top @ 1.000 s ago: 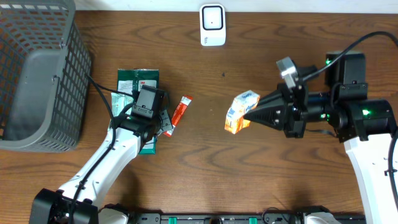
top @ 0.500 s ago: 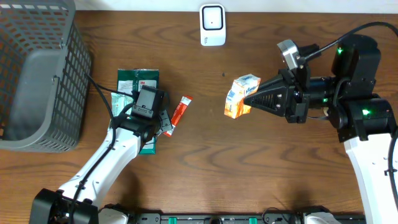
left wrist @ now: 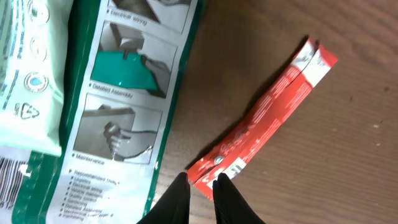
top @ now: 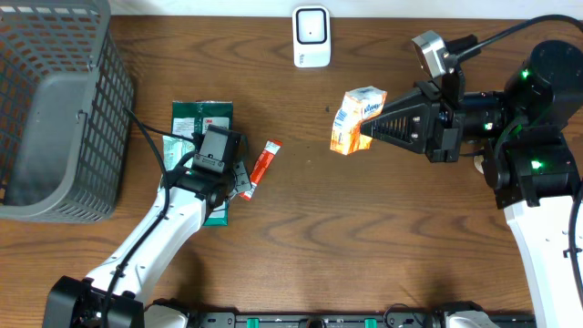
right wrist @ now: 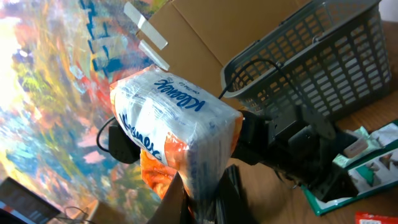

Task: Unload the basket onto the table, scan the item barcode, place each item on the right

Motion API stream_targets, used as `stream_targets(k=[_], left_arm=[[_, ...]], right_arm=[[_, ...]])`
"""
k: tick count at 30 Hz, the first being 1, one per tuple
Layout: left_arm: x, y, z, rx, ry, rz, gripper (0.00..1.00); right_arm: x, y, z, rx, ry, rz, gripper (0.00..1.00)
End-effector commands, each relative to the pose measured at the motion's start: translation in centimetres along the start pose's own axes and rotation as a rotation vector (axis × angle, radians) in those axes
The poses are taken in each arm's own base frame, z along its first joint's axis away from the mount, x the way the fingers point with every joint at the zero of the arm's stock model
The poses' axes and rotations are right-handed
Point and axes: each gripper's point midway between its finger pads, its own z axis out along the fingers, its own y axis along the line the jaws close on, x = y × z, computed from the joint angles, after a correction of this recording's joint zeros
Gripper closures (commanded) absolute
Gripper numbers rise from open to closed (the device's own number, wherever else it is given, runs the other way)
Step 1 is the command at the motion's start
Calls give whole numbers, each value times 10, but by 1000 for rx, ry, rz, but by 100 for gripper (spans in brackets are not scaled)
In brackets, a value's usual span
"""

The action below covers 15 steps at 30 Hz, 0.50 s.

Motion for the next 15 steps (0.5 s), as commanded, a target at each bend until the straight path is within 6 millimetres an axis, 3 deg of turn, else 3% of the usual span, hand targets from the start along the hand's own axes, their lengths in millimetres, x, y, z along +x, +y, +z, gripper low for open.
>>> stream_targets(k=[1,6,8,12,15], left_arm=[[-13,6,-3,-23,-54,-1,83],[-48,7,-23,19,-132,-69,83],[-60,6,-34,59,-133,-103,83],[-81,16,-55,94,-113,-163,83],[-93,30,-65,77,-124,-182,75]], right_arm=[[0,9,0,-9,7,-3,99],[12,-7,0,-9,9,9,99],[23,-25,2,21,-1,66,99],[55,-92,5,259,-30,224,99],[89,-148,-8,603,1,302,99]])
